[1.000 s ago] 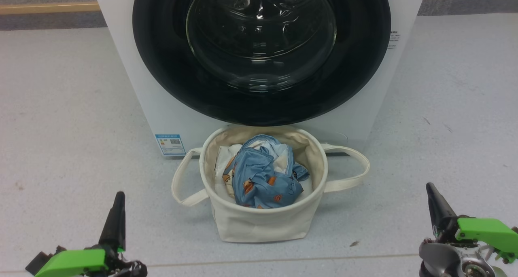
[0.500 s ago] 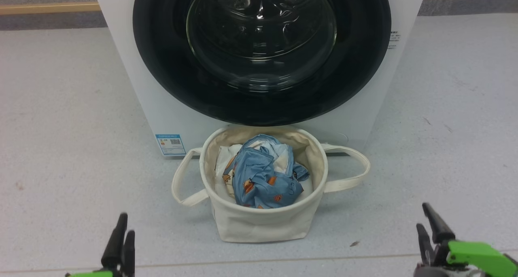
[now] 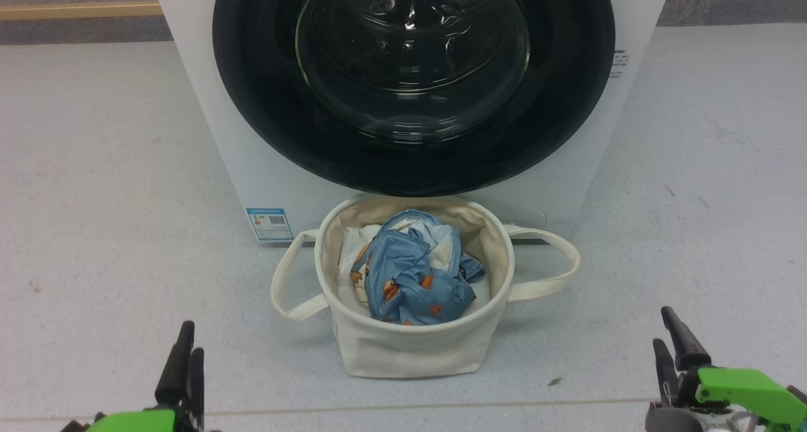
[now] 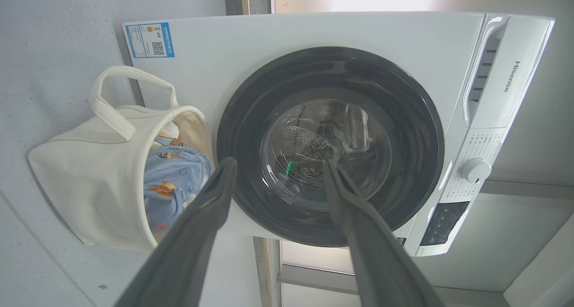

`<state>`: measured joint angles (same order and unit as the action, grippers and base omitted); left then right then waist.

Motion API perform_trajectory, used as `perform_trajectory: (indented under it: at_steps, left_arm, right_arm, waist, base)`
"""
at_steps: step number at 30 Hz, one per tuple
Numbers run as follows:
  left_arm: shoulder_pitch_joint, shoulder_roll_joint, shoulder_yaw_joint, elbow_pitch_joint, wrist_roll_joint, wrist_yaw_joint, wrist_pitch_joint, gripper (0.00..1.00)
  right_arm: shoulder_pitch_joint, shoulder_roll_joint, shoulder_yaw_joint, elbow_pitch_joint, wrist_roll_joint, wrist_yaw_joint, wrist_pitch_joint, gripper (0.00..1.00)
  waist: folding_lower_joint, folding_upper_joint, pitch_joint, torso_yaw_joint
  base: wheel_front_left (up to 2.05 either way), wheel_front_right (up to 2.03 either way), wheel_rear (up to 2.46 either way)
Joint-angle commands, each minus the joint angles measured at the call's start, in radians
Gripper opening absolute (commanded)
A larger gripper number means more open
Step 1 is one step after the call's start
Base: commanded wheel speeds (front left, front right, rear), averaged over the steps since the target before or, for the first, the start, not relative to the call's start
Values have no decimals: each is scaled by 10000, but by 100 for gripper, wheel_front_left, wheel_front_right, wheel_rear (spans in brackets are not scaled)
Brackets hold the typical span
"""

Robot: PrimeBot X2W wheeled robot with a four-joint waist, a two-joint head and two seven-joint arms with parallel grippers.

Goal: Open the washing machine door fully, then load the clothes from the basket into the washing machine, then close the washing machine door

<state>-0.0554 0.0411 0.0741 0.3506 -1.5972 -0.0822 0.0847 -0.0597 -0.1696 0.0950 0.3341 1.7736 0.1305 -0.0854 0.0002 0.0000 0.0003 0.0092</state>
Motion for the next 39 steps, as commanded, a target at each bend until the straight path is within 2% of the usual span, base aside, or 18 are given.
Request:
perform_trajectory:
  at_steps: [1,17,27,39]
  left_arm:
    - [-620,252,-15,-249,270,-9,-144,100]
    - [-967,732,-518,-243,3058,92,-788,100]
    - [-1220,840,-555,-20,4503,232,-1080,100]
    - [-1578,907,-494,366,5812,135,-1431,100]
  right_arm:
    - [-612,-163,-74,-334,-320,0,-121,100]
    - [-985,-172,28,-468,-3761,1,-374,100]
    - [-1166,-176,202,-592,-5248,1,-526,100]
    - [-1423,-302,455,-574,-6959,1,-708,100]
  waist:
    - [-1,0,-3,14]
    - [-1,0,21,125]
    - [-1,0,16,172]
    - [-2,0,2,283]
  base:
    - [0,0,0]
    - [0,0,0]
    - [0,0,0]
    - [0,0,0]
